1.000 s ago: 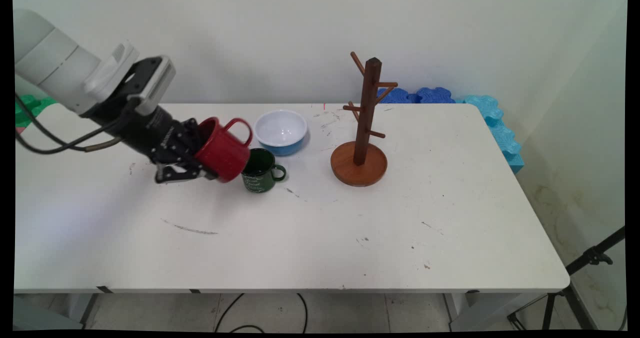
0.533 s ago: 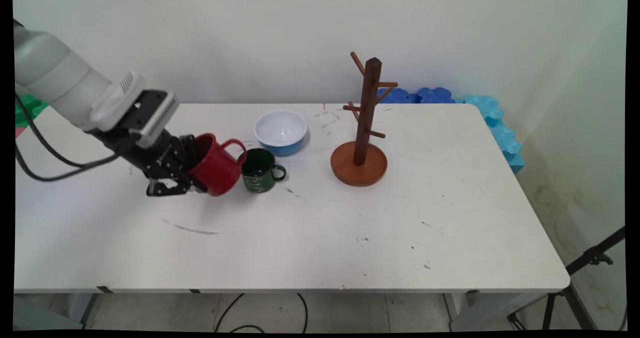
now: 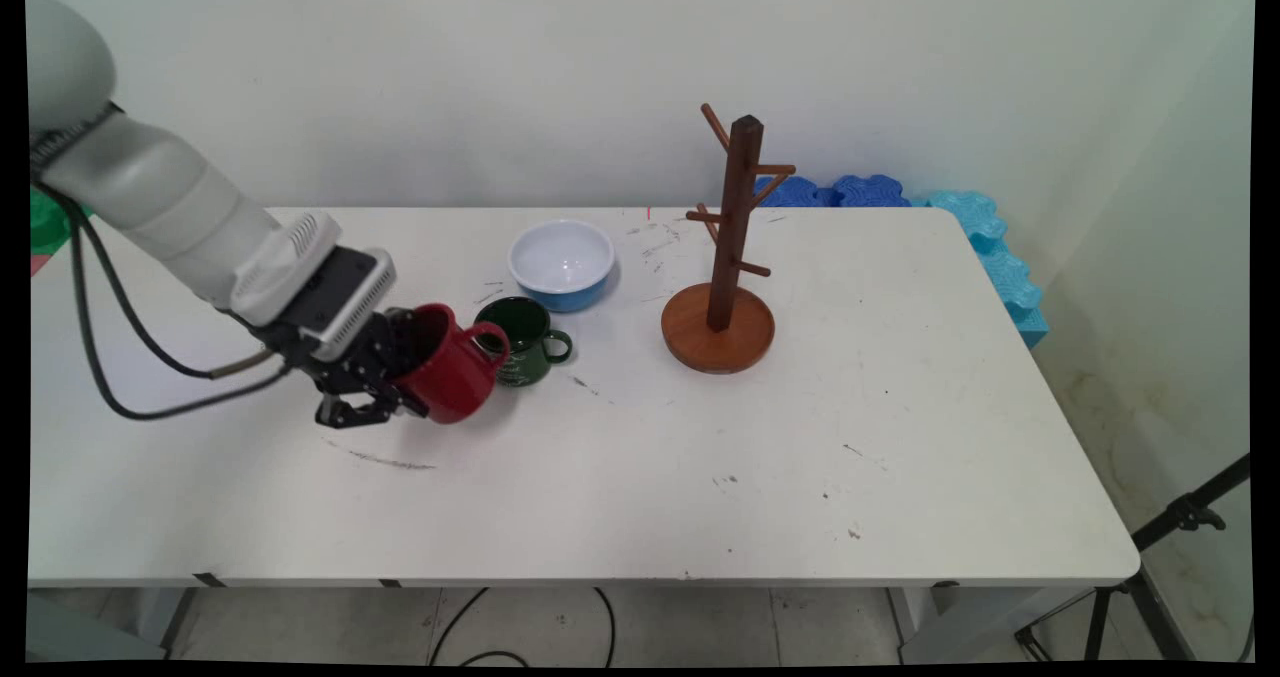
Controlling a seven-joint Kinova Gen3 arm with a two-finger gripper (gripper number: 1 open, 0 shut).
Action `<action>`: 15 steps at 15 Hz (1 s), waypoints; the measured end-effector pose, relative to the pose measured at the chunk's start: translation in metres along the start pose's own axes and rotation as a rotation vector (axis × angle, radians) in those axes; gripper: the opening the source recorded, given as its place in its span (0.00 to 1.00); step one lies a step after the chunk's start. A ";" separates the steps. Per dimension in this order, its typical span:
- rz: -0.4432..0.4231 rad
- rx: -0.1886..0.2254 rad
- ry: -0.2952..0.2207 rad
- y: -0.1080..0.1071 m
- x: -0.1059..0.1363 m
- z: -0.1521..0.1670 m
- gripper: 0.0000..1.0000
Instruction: Place the picked object on the table
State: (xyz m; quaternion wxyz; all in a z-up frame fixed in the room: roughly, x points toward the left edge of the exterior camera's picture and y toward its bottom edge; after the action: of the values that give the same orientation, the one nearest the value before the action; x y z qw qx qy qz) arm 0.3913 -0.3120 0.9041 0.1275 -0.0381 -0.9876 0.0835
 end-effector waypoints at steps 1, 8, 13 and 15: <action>0.011 -0.001 -0.005 0.001 0.004 0.005 0.00; 0.061 -0.005 -0.031 0.007 0.028 0.037 0.00; 0.073 -0.002 -0.042 0.007 0.043 0.056 0.00; 0.073 0.000 -0.046 0.006 0.047 0.062 0.00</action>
State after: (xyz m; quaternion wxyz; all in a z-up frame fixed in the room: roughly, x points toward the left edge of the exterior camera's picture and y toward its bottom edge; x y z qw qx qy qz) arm 0.3306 -0.3116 0.8558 0.1016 -0.0724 -0.9882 0.0890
